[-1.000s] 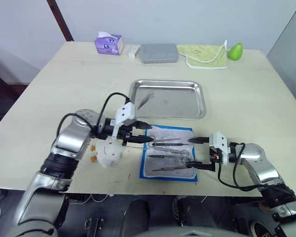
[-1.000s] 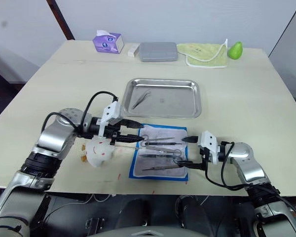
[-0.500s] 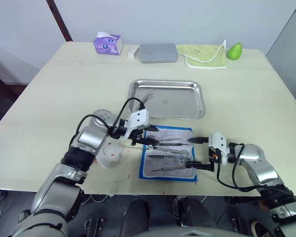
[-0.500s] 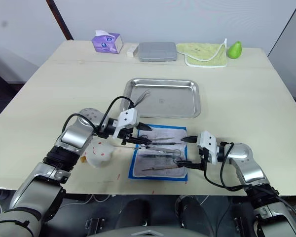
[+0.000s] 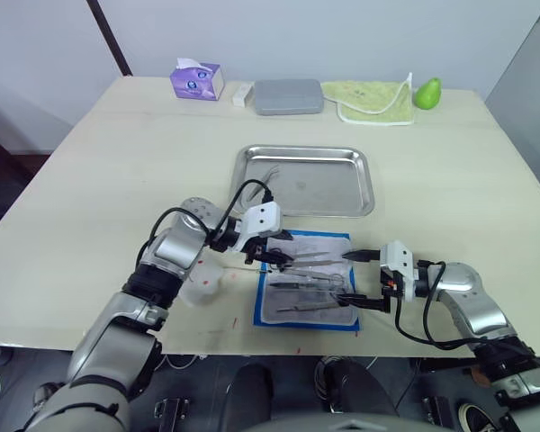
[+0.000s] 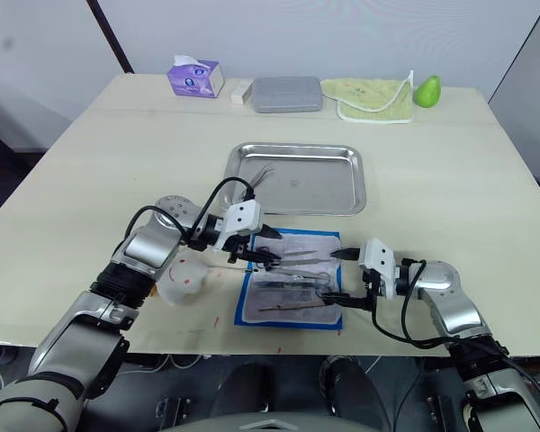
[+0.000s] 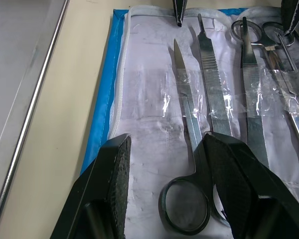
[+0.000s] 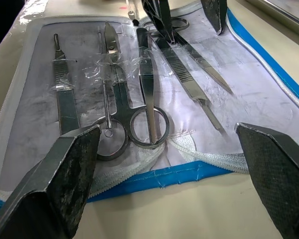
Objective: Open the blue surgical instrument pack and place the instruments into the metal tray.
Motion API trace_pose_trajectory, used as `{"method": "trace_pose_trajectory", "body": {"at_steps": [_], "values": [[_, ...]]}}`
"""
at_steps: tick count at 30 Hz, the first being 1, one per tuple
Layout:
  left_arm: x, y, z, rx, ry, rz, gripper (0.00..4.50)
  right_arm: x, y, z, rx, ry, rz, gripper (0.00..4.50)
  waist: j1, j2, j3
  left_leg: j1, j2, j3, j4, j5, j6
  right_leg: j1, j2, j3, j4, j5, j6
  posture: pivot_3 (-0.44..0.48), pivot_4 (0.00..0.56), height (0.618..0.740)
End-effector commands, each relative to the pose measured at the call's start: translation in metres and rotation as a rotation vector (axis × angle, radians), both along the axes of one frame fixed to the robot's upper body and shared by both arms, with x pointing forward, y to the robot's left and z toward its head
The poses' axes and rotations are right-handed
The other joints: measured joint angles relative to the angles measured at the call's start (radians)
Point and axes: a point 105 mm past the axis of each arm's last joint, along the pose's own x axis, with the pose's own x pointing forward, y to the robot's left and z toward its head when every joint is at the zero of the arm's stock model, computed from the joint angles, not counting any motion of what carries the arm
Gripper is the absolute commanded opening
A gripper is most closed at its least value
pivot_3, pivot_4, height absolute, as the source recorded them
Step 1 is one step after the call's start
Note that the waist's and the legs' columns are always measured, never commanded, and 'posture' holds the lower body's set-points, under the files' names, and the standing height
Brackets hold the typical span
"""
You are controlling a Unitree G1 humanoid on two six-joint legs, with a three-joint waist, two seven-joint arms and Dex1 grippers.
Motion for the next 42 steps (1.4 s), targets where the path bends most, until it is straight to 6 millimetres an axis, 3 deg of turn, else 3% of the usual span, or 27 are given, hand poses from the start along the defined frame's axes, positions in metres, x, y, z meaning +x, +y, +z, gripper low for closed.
{"method": "trace_pose_trajectory", "body": {"at_steps": [1,13,18,19,26,42], "values": [[0.004,0.001,0.005,0.027,-0.028,-0.008,2.53,-0.013,-0.001,-0.034,-0.085,0.130,-0.002,4.50,0.000,0.000,0.000,0.000,0.000,0.000,0.000,0.000,0.000,0.000,0.000,0.000,0.000,0.000,0.000,0.000,0.150,0.740],[-0.003,0.003,-0.012,0.111,-0.035,-0.063,2.53,-0.014,0.004,-0.035,-0.081,0.134,-0.001,4.50,0.000,0.000,-0.001,0.001,0.000,0.000,0.000,0.000,0.000,0.000,0.000,0.000,0.000,0.000,0.000,0.000,0.150,0.740],[-0.007,0.002,-0.016,0.126,-0.017,-0.077,0.26,-0.014,0.007,-0.036,-0.084,0.138,0.003,4.50,0.001,0.002,-0.002,0.001,0.000,0.000,0.000,0.000,0.000,0.001,0.000,0.000,0.000,0.000,0.000,0.000,0.150,0.740],[-0.006,0.001,-0.016,0.126,-0.017,-0.077,0.05,-0.015,0.007,-0.036,-0.085,0.139,0.006,4.50,0.001,0.002,-0.003,0.002,0.000,0.000,0.000,0.000,0.000,0.001,0.000,0.000,0.000,0.000,0.000,0.000,0.150,0.740],[-0.005,-0.001,-0.010,0.127,-0.020,-0.078,0.05,-0.015,0.011,-0.038,-0.094,0.143,0.015,4.50,0.001,0.002,-0.003,0.002,0.000,0.000,0.000,0.000,0.000,0.002,0.000,0.000,0.000,0.000,0.000,0.000,0.150,0.740],[-0.006,-0.017,0.033,0.151,0.012,-0.085,0.05,-0.016,0.010,-0.051,-0.168,0.183,0.036,4.50,-0.010,0.002,-0.003,0.002,0.000,-0.001,0.000,0.000,0.000,0.001,0.001,0.000,0.000,0.000,0.000,0.000,0.150,0.740]]}}
